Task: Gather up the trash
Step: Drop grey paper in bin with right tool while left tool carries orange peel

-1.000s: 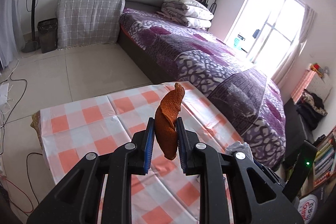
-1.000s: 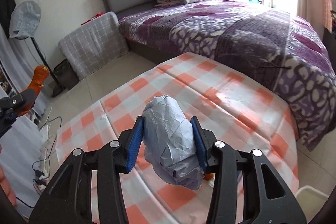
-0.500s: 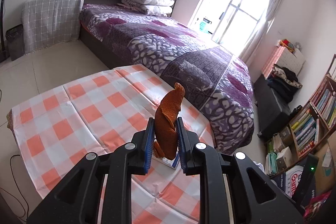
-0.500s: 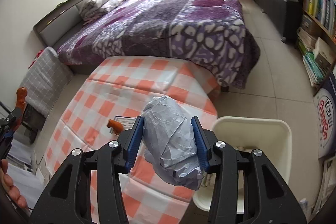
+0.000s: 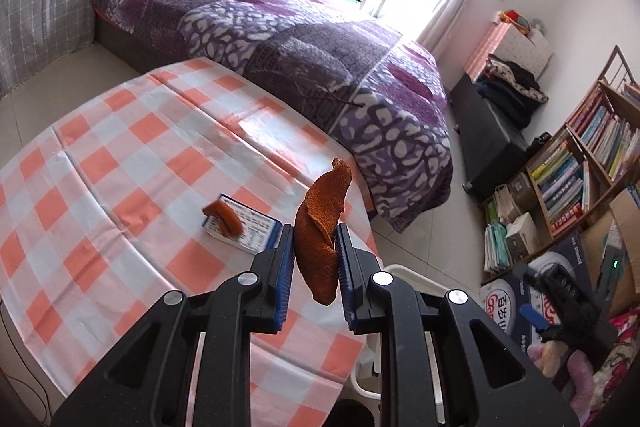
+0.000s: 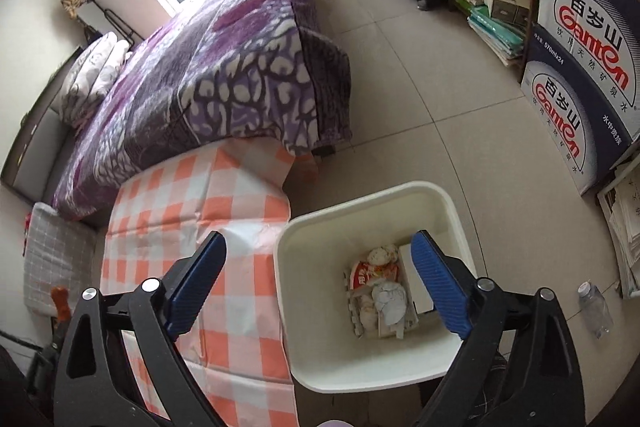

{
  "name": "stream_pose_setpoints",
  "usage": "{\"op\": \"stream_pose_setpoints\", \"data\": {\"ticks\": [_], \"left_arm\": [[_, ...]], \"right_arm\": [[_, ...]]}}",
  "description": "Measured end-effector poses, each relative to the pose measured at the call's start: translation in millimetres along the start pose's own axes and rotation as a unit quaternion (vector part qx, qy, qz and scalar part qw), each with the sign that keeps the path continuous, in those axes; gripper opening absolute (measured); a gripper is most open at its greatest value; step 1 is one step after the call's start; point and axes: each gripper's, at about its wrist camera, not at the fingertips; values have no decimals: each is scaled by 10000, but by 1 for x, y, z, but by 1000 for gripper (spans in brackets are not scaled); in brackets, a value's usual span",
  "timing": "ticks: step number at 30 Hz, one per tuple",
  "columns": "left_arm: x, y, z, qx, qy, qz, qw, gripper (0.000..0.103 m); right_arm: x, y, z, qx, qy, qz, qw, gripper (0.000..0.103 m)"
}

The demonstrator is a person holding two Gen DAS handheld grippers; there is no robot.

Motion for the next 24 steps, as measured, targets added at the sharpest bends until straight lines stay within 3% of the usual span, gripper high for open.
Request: {"op": "stream_pose_setpoints", "data": {"ticks": [7, 11, 14, 15, 16, 17, 20, 24], "left_arm": [[-32, -59, -57, -269, 793, -752, 9936, 21], [-55, -90, -87, -420, 1184, -1253, 9841, 21], [-71, -114, -105, -562, 1440, -1692, 9734, 23], [-76, -120, -110, -540, 1507, -1814, 9703, 28], [-78, -123, -113, -519, 1534, -1877, 9688, 50], [-80, -125, -115, -478, 1517, -1880, 9692, 67], [-71, -115, -119, -206, 1435, -1700, 9747, 68], [-44, -73, -126, 560, 1265, -1036, 9850, 68]], "right_arm": [[26, 0, 8, 104, -436, -256, 9987, 95], [34, -14, 1, -27, -620, -517, 9967, 96], [39, -28, -8, -61, -505, -779, 9957, 96], [41, -31, -9, 52, -460, -859, 9952, 96], [42, -34, -8, 119, -474, -905, 9947, 96], [43, -36, -6, 95, -540, -932, 9941, 96], [45, -38, -2, -1, -706, -908, 9934, 96], [46, -38, -9, 185, -509, -910, 9944, 96]]}}
Point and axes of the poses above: each gripper's, at about its wrist camera, not at the fingertips, and z roughly against the way its jaws point, y to its left, x to its top, and after that the axes turned 12 degrees about y, right-handed
